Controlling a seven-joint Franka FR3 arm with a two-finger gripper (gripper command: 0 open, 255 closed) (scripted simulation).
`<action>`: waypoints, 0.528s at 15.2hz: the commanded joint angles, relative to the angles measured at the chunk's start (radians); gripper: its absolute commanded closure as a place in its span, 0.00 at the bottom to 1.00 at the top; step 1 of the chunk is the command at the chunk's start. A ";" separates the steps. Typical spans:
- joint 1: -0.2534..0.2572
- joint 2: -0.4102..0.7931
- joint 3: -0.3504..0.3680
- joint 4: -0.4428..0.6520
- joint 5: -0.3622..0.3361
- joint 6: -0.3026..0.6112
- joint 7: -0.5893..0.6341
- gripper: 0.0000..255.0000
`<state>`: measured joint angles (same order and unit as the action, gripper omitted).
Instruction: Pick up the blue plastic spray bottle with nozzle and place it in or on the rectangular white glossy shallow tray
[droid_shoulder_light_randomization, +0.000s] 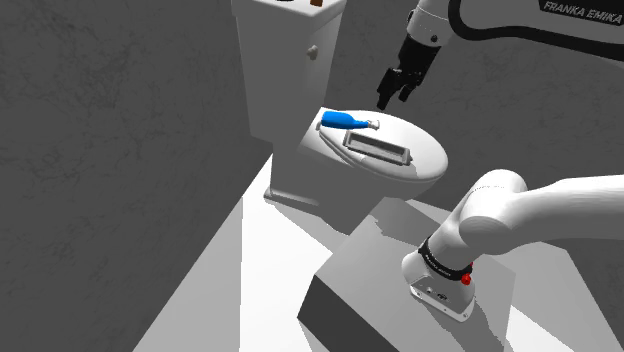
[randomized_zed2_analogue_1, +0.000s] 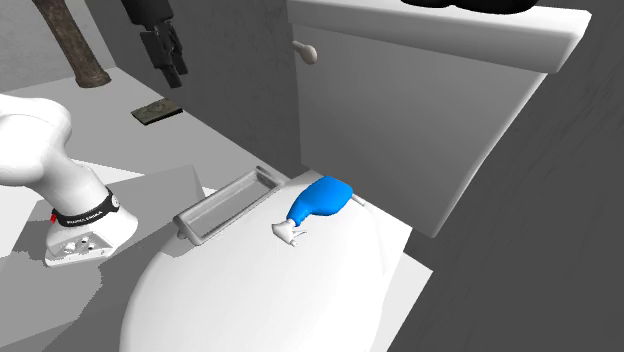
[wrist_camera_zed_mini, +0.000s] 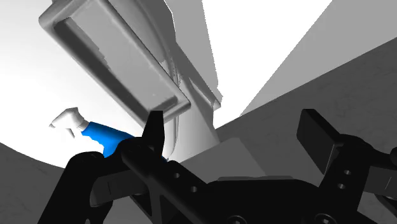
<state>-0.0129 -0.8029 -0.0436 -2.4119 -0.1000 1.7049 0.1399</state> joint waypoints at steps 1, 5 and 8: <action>0.000 0.000 0.000 0.000 0.000 0.000 0.000 0.00; -0.004 0.096 -0.090 0.000 -0.042 0.076 -0.125 0.00; -0.004 0.183 -0.154 0.016 -0.065 0.133 -0.219 0.00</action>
<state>-0.0176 -0.6509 -0.1770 -2.4013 -0.1578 1.8172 -0.0467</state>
